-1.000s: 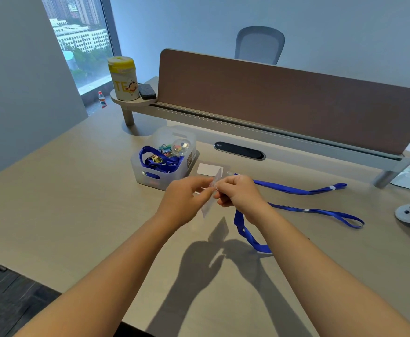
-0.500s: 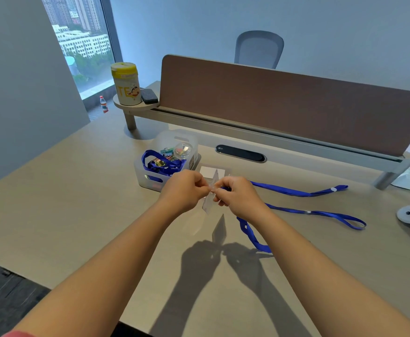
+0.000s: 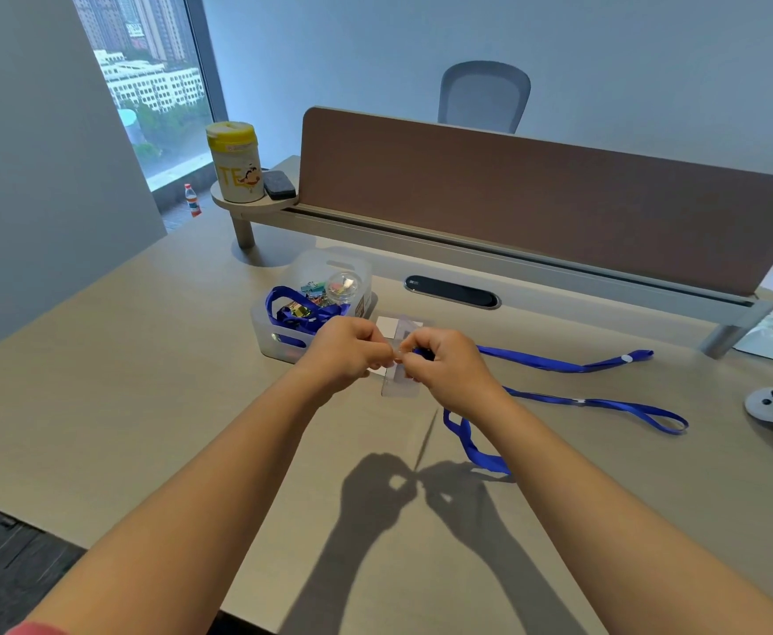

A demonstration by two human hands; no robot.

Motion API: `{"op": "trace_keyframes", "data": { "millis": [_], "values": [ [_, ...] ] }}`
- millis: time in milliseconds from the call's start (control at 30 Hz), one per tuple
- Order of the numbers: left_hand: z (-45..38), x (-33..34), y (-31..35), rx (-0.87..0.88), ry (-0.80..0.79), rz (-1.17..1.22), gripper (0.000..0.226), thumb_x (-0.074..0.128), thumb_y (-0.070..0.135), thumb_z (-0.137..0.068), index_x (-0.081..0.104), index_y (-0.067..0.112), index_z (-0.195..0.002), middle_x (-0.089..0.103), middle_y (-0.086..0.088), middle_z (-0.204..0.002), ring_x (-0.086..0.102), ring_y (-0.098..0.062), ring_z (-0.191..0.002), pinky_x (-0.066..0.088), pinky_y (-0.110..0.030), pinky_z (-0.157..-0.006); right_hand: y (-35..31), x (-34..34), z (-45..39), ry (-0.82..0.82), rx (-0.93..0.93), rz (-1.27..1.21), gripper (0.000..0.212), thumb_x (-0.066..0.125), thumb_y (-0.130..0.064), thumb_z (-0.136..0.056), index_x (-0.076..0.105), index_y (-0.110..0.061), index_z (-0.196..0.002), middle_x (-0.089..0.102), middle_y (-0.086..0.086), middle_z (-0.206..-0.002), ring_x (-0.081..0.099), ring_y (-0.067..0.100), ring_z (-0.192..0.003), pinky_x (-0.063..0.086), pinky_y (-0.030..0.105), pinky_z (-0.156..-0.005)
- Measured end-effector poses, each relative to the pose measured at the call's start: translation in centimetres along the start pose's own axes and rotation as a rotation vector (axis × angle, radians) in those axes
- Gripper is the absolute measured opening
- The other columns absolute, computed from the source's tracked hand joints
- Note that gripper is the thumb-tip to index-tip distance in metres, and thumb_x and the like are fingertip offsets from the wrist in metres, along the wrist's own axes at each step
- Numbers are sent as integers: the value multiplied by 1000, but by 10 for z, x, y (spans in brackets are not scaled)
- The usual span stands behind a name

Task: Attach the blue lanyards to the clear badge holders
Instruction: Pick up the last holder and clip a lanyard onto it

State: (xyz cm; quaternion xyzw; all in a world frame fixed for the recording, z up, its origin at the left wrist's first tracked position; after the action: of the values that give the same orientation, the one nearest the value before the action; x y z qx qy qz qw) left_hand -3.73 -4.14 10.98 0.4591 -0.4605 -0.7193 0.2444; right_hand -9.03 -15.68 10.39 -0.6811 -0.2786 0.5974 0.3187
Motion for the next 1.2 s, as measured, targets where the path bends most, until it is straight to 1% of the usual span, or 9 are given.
{"op": "trace_keyframes", "data": {
  "millis": [167, 367, 533, 667, 733, 800, 933, 1033, 1200],
  "values": [
    [0, 3, -12, -107, -48, 306, 24, 53, 28, -87, 57, 12, -69, 57, -3, -71, 52, -12, -63, 46, -22, -63, 2, -8, -6, -31, 109, -263, 18, 50, -10, -91, 60, -14, -77, 53, -2, -66, 50, 9, -62, 47, 20, -63],
    [7, 19, -45, -616, -406, 539, 78, 20, 71, -81, 61, 5, -76, 65, -8, -69, 59, -18, -65, 51, -28, -62, 7, -18, -7, -96, 222, -470, 23, 47, -11, -93, 60, -18, -74, 48, 1, -63, 42, 10, -57, 41, 19, -57],
    [1, 26, -37, -562, -45, 1077, 28, 47, 31, -90, 58, 7, -80, 67, -7, -62, 63, -13, -50, 53, -18, -43, 22, -20, 0, -168, 321, -521, 22, 49, -8, -91, 57, -11, -70, 43, 2, -58, 36, 11, -54, 35, 21, -56],
    [-6, 23, -13, -412, 149, 923, 17, 47, 14, -92, 52, 9, -77, 53, -6, -70, 52, -12, -59, 51, -15, -42, 38, -24, 9, -150, 421, -305, 10, 55, -12, -89, 61, -6, -86, 55, 7, -76, 50, 15, -69, 45, 26, -69],
    [-9, 26, 1, -342, 182, 836, 17, 47, 13, -92, 52, 12, -76, 54, -6, -74, 55, -13, -62, 52, -19, -54, 48, -24, 12, -23, 487, -270, 24, 53, -13, -89, 58, 0, -109, 56, 8, -97, 54, 19, -92, 47, 34, -88],
    [-10, 31, 14, -284, 182, 797, 14, 47, 11, -92, 54, 10, -80, 55, -7, -76, 57, -15, -64, 52, -21, -60, 51, -24, 15, 137, 540, -305, 20, 47, -10, -91, 58, -4, -106, 54, 5, -100, 53, 17, -94, 46, 34, -88],
    [-10, 42, 35, -209, 134, 843, 11, 48, 9, -91, 54, 5, -83, 55, -7, -74, 57, -15, -63, 53, -15, -49, 51, -14, 21, 98, 652, -749, 31, 35, -8, -92, 61, -7, -74, 63, 9, -81, 59, 18, -74, 49, 27, -76],
    [-7, 48, 45, -229, 102, 947, 12, 50, 11, -90, 53, 7, -79, 59, -8, -75, 60, -15, -66, 54, -15, -50, 49, 0, 25, 1, 622, -1176, 37, 24, -9, -91, 61, -6, -88, 63, 10, -92, 57, 26, -95, 40, 37, -96],
    [-4, 45, 42, -329, 50, 1140, 14, 52, 12, -89, 54, 1, -81, 57, -10, -79, 60, -16, -71, 57, -20, -56, 46, 3, 17, 145, 510, -1555, 53, 22, -11, -85, 44, -24, -132, 53, 7, -124, 47, 27, -114, 34, 41, -97]
  ]
}}
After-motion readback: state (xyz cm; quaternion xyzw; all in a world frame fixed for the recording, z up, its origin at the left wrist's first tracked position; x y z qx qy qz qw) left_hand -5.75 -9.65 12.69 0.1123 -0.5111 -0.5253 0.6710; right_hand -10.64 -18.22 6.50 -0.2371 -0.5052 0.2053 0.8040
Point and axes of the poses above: each hand's wrist, its own z-axis away from the middle knuckle, its own x-axis out of the palm, y = z × x, the point moved 1 cm from there along -z, towards the middle knuckle
